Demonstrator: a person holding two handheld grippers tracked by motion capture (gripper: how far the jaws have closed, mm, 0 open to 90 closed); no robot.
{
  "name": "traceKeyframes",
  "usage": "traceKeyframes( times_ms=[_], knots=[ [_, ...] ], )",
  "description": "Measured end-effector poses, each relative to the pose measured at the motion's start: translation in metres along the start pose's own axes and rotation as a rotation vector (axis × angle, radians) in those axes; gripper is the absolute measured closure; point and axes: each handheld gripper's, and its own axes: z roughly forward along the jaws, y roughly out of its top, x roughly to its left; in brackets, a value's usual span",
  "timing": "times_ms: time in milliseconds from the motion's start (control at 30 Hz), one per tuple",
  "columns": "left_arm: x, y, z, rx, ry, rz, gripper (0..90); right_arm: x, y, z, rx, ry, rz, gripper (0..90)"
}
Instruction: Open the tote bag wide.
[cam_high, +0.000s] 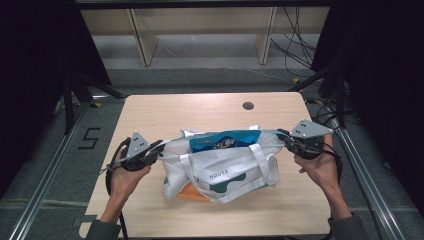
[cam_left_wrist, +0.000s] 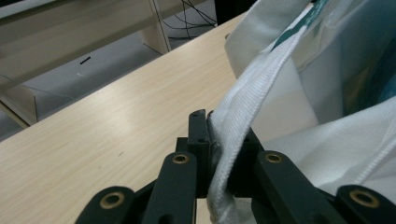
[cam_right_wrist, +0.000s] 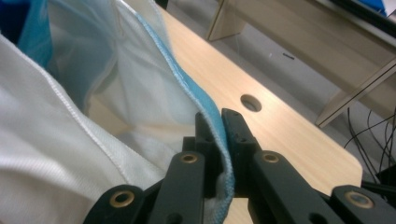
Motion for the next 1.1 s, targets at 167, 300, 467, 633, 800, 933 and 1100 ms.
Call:
traceKeyframes(
  times_ms=[167, 300, 467, 633, 800, 933, 1100],
  knots=[
    [-0.002, -0.012, 0.009, 0.027, -0.014, 0.018, 82.0, 0.002, -0.008, 0.007, 0.025, 0.009, 0.0, 86.0],
    [-0.006, -0.022, 0.018, 0.056, -0.013, 0.018, 82.0, 0.004, -0.015, 0.013, 0.052, 0.02, -0.004, 85.8],
    [-0.007, -0.028, 0.024, 0.071, -0.024, 0.021, 81.9, 0.006, -0.021, 0.02, 0.076, 0.03, -0.01, 85.6],
    [-0.011, -0.04, 0.026, 0.125, -0.049, 0.053, 81.8, 0.013, -0.031, 0.027, 0.121, 0.058, -0.014, 85.5],
    [-0.021, -0.053, 0.03, 0.19, -0.076, 0.058, 81.8, 0.02, -0.038, 0.032, 0.148, 0.076, -0.005, 85.5],
    [-0.03, -0.06, 0.035, 0.241, -0.085, 0.096, 81.9, 0.025, -0.047, 0.039, 0.18, 0.096, -0.009, 85.5],
    [-0.033, -0.063, 0.04, 0.267, -0.093, 0.098, 81.9, 0.035, -0.063, 0.052, 0.254, 0.124, -0.01, 85.6]
  ],
)
